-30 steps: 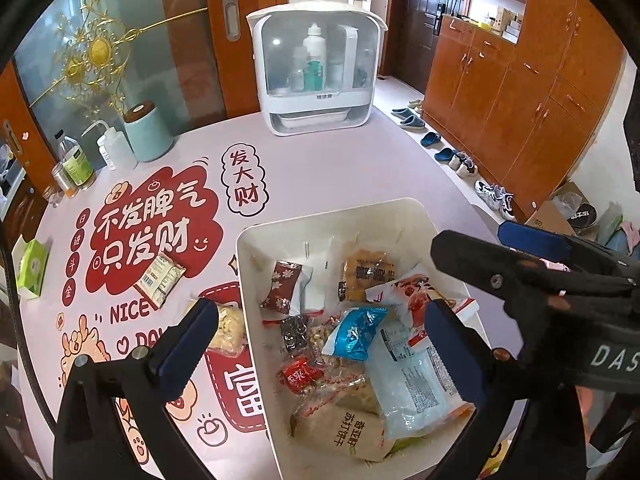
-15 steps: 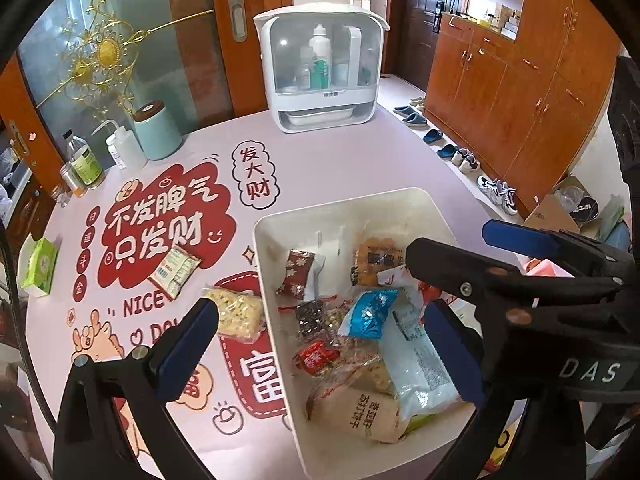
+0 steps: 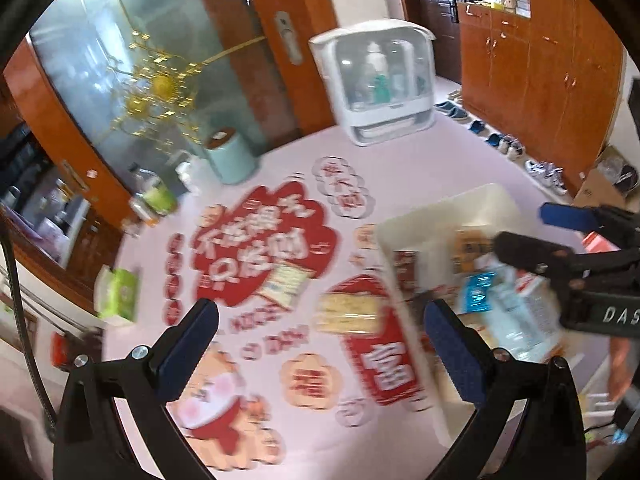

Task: Organize snacks
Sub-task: 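Move both tools back over the LIPO pack and cracker bag, then grasp the white LIPO pack with left tool while right tool grasps the clear cracker bag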

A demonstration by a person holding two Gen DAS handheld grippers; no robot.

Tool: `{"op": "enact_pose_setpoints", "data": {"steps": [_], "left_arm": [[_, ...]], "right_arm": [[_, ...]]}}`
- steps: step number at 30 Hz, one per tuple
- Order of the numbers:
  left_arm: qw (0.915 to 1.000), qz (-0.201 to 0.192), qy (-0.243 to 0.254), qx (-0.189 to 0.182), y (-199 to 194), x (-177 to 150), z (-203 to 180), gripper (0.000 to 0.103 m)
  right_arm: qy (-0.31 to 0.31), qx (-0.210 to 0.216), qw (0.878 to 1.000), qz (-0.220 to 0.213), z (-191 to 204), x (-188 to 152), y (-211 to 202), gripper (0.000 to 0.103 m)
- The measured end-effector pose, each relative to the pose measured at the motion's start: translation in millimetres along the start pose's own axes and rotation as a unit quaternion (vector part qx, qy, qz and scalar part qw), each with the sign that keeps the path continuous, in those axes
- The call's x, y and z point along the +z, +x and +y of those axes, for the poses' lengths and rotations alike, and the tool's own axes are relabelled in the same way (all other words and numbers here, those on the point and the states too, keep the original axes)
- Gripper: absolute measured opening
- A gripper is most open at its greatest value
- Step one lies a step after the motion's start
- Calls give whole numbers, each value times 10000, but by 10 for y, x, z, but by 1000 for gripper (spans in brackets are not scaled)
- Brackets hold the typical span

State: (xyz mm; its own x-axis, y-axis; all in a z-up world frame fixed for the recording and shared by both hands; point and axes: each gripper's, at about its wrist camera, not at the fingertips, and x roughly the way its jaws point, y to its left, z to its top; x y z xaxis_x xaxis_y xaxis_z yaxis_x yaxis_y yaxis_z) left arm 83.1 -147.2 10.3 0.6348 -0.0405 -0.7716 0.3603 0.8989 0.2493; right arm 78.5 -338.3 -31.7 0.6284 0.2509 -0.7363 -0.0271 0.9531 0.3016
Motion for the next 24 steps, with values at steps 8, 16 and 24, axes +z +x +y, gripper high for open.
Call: {"op": "enact_pose_setpoints", "data": {"steps": [8,16,24], "left_arm": [[9977,-123,514,430,-49,76,1062,102],[9855,-150,1667,283,460,328,1741,102],[9705,484,2242,-738,1734,352,1742,102]], "right_arm": [[-123,-317,9993,-161,522,-24,126,85],[236,-450,9987,3,1145,-35,469,85],[877,-869,9922,182,1551,-178,1019,85]]}}
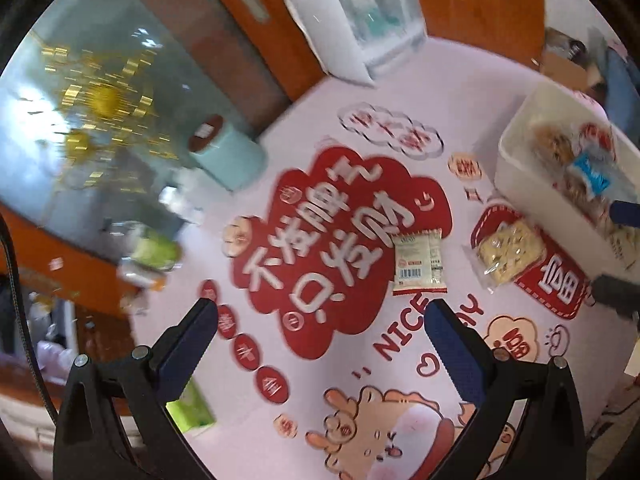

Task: Organize snacks
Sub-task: 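Grasp the white LIPO pack with left tool while right tool grasps the clear cracker bag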

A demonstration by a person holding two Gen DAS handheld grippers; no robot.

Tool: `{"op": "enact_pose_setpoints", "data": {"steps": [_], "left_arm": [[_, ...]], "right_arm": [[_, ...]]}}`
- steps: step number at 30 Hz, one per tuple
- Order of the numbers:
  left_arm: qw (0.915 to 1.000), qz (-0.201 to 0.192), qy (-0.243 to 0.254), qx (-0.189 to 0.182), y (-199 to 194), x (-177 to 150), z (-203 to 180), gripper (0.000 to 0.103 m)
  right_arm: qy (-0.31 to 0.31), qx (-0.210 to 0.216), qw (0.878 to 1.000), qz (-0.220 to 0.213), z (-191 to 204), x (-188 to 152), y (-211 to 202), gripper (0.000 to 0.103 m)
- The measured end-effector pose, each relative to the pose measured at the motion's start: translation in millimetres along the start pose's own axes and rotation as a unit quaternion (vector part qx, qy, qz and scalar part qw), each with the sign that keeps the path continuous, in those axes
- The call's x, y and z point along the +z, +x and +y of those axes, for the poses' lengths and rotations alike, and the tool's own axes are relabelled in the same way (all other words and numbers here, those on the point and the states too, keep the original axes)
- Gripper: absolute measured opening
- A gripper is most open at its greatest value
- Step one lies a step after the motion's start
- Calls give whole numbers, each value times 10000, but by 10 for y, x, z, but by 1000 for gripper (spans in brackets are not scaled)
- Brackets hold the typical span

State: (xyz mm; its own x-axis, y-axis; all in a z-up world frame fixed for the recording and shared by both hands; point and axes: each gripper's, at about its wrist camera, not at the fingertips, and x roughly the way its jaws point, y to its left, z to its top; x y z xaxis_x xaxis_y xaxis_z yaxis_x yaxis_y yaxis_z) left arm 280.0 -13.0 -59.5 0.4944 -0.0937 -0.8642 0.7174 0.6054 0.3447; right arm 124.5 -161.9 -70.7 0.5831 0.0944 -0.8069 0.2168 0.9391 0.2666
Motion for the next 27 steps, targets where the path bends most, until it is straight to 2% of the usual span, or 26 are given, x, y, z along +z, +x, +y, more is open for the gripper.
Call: {"op": "enact_pose_setpoints", "data": {"steps": [5,8,15,20,23,24,27], "left_arm": [[9983,252,201,-481,673,17,-184,102],[9958,356,214,-814,997,52,-287,102],[9894,379,-8,-1405,1522,179,-451,102],[9843,437,-170,-1699,1804,216,-523,102],[9808,449,-232,-1883,1909,243,-561,102],[9797,443,-241,-1939,1943,249,-582,102],[9795,495,-231,-1937,2027,259,-636,102]], "right_arm": [[285,-649,9973,-180,187,-253,369,86],[528,-1017,9930,-294,243,-420,630,91],[868,-1988,9747,-541,215,-631,1214,96],[933,-2713,9549,-771,104,-644,1432,97],[1075,-2868,9485,-805,-3,-636,1516,100],[1142,-2851,9482,-808,-42,-632,1533,103],[1256,-2755,9488,-906,-109,-613,1561,103]]}}
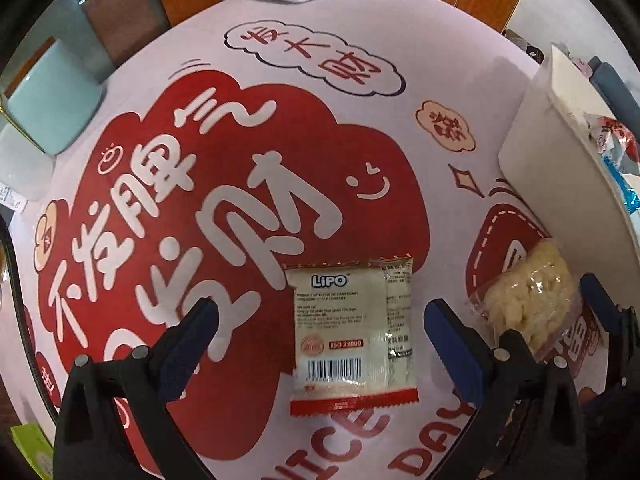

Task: Organize snacks
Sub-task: 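Grasp the white LIPO pack with left tool while right tool grasps the clear cracker bag, then carry both packs over the white tray and open both tools to drop them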

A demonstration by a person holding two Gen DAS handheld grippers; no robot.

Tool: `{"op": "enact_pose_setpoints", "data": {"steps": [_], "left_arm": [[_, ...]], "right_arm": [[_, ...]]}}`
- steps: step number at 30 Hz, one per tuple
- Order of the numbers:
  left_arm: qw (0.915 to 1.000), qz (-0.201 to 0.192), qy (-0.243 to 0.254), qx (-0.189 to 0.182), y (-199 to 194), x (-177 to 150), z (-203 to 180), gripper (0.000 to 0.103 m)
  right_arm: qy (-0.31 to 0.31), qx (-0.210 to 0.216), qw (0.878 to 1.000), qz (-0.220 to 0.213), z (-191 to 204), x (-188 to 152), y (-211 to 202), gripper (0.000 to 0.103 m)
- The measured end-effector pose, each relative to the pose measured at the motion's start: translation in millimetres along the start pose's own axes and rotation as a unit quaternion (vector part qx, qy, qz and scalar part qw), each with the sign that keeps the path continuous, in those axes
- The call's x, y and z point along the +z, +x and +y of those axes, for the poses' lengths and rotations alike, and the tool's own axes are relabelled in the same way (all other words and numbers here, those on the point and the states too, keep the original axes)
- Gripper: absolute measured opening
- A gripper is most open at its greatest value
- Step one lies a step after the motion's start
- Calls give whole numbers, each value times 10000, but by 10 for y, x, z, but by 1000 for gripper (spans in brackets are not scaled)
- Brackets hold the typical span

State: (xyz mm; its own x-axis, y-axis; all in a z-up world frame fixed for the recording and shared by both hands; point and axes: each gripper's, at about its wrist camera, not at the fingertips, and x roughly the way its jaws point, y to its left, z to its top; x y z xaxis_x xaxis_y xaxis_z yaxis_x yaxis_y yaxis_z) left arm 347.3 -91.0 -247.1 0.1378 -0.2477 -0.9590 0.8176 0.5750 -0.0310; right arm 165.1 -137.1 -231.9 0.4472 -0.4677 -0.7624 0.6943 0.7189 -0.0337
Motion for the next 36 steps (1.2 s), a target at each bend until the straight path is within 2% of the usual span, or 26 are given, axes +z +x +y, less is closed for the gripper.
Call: {"op": "enact_pose_setpoints", "data": {"steps": [5,8,11,12,13,14,15,16,19,23,27,32,36], "left_arm": [[9999,111,-68,107,125,-17,-4,101],[9999,48,-84,135,127,-23,2,100],[9998,-11,-140,146,92,-51,10,93],[9997,-31,-167,153,69,-89,4,86],[9997,-65,-199,161,29,-124,3,74],[9996,-104,-226,166,-14,-157,3,65],[9995,-126,-244,171,-44,-174,1,50],[9994,-106,-311,146,-70,-199,16,44],[9982,-105,-575,92,-118,-304,28,44],[9947,-143,-1015,46,-266,-560,6,44],[9900,-268,-1372,192,-574,-963,-59,44],[9832,-393,-1776,160,-1091,-1421,-260,44],[9800,-585,-1899,92,-1449,-1522,-520,44]], "right_arm": [[29,302,9994,191,-1,72,175,103],[-13,398,9985,383,6,75,274,103],[36,463,9979,452,-10,73,281,103],[40,500,9976,481,-10,73,283,103],[50,504,9974,504,-10,71,292,103],[89,516,9970,562,-19,71,303,102],[93,508,9969,597,-17,73,298,99],[65,483,9969,619,-5,73,296,95],[-34,501,9966,647,11,62,257,88],[-139,760,9937,818,20,34,191,86],[-250,1107,9895,891,3,18,13,86],[-591,1551,9842,619,-68,81,-441,86],[-888,1829,9789,185,-214,150,-916,86]]}}
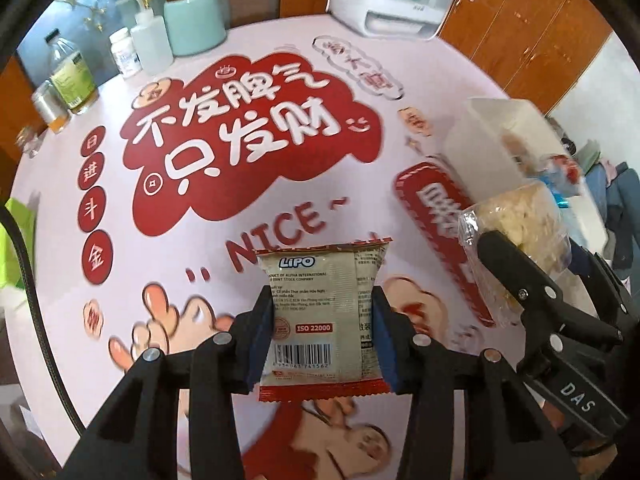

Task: Organize snacks
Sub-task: 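Carry both packs over the white tray and open both tools to drop them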

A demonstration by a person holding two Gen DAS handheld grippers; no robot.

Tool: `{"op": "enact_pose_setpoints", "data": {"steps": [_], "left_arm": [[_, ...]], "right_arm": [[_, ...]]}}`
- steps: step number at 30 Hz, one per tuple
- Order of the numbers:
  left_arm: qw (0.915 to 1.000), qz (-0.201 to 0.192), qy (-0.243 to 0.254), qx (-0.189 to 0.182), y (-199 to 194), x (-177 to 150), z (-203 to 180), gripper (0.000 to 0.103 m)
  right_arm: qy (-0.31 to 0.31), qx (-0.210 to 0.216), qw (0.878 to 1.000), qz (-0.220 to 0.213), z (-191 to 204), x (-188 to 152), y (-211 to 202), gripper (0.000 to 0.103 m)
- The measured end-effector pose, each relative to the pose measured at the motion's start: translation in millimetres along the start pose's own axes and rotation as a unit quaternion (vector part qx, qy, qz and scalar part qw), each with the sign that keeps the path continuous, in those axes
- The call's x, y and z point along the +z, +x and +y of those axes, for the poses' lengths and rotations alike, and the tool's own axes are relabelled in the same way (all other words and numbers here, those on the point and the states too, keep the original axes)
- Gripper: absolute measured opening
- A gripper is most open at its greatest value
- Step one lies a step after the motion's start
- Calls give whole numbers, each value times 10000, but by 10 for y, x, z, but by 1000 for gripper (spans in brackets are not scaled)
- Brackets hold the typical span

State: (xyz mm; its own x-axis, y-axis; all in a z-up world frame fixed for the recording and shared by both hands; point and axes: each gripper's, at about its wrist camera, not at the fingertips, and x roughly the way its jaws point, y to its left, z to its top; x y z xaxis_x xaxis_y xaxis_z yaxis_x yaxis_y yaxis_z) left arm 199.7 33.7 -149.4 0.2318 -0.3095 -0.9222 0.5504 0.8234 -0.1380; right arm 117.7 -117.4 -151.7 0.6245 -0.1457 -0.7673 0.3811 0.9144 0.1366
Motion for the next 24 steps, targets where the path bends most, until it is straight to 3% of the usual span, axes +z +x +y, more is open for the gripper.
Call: {"op": "enact_pose_setpoints", "data": {"steps": [6,12,18,24], "left_arm": [[9987,-499,30,-6,-462,-52,-517,44],[9967,-810,-73,-32,-695,-36,-1007,44],[9935,-1067,-321,215,-763,50,-1624,44],[9898,-1154,-747,364,-629,263,-2180,44]], "right_arm": [[-329,40,9981,-516,-127,16,-629,86],[-196,133,9960,-857,-523,186,-1066,86],[-241,225,9928,-1152,-1071,402,-1288,86],[-628,489,9913,-1044,-1663,714,-1241,86]]}}
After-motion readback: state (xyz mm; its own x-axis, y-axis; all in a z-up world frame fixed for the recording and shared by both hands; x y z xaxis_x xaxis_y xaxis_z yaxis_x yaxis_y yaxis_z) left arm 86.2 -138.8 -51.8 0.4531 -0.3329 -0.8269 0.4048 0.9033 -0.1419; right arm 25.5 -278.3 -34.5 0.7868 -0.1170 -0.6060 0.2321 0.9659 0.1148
